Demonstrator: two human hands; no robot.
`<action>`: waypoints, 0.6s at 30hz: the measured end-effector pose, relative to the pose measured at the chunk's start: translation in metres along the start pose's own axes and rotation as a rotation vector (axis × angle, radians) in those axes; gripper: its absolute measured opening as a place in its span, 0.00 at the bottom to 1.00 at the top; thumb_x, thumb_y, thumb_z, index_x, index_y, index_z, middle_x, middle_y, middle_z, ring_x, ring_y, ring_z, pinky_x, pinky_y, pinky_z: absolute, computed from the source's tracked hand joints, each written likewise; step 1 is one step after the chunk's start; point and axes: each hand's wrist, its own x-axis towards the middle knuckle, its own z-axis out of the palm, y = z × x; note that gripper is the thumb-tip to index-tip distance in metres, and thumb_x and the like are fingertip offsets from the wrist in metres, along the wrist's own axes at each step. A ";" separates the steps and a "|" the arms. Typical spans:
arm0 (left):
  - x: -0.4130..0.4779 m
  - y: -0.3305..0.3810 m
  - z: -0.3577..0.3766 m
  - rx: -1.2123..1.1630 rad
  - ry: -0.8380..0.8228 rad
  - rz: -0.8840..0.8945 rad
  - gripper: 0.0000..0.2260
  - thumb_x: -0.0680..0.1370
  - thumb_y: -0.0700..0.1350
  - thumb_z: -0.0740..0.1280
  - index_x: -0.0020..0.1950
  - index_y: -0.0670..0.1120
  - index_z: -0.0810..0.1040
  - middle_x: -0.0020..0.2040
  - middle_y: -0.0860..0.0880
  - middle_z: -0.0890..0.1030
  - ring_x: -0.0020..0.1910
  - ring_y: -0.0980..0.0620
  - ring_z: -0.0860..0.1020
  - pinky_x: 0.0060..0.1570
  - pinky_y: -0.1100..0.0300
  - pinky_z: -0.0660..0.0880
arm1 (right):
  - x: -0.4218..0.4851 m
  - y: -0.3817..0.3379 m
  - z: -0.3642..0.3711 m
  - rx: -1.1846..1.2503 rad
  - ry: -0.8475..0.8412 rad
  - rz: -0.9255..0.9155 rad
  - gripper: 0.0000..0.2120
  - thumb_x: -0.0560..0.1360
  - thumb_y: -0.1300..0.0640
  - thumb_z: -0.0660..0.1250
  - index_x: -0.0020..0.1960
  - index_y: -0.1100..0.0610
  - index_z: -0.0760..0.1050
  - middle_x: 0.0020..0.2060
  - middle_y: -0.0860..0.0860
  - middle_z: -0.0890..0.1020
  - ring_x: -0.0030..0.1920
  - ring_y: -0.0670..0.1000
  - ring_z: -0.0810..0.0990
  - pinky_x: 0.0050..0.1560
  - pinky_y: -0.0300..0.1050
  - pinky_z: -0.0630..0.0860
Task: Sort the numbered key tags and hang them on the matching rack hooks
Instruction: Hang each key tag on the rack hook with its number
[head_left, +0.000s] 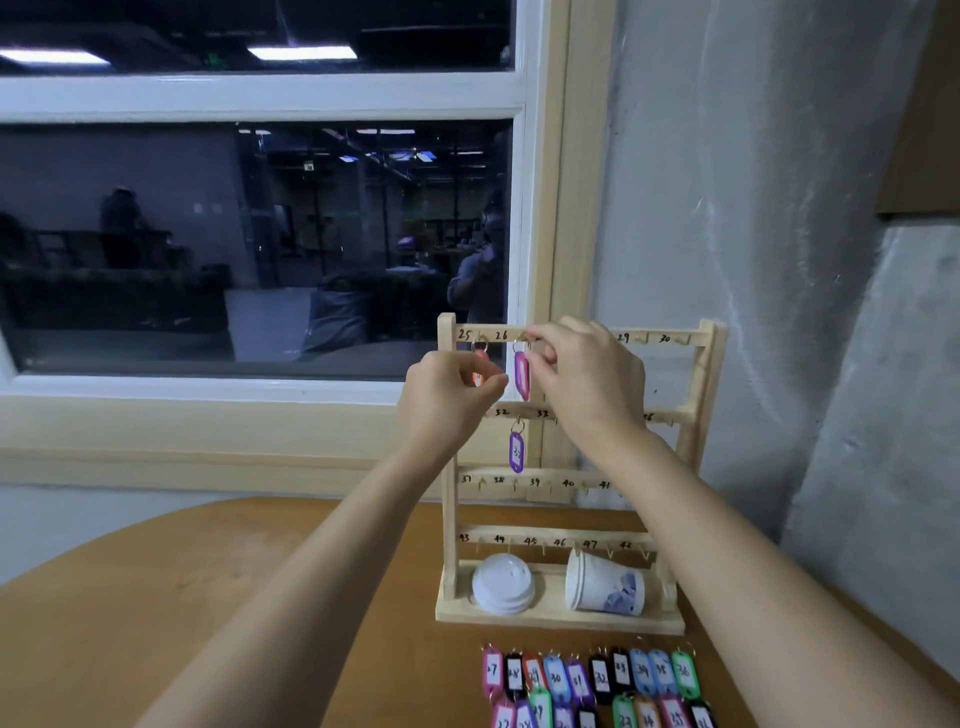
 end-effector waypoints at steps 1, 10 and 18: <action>-0.007 -0.005 -0.001 0.001 -0.034 0.003 0.03 0.74 0.47 0.71 0.41 0.50 0.82 0.27 0.54 0.73 0.27 0.57 0.70 0.30 0.61 0.68 | -0.010 0.000 -0.001 0.034 -0.006 0.003 0.11 0.76 0.54 0.66 0.58 0.50 0.79 0.46 0.46 0.81 0.50 0.49 0.77 0.39 0.39 0.67; -0.108 -0.104 0.029 0.109 -0.431 -0.232 0.03 0.73 0.45 0.71 0.44 0.47 0.84 0.31 0.53 0.80 0.28 0.56 0.77 0.34 0.58 0.76 | -0.156 0.009 0.039 0.107 -0.606 0.130 0.08 0.76 0.50 0.65 0.55 0.46 0.79 0.49 0.42 0.80 0.51 0.45 0.76 0.43 0.42 0.72; -0.156 -0.156 0.070 0.240 -0.540 -0.355 0.10 0.72 0.46 0.71 0.52 0.47 0.82 0.45 0.50 0.82 0.45 0.52 0.78 0.45 0.61 0.73 | -0.209 0.015 0.065 0.129 -0.891 0.198 0.08 0.75 0.47 0.68 0.52 0.45 0.80 0.46 0.43 0.82 0.44 0.43 0.76 0.40 0.37 0.72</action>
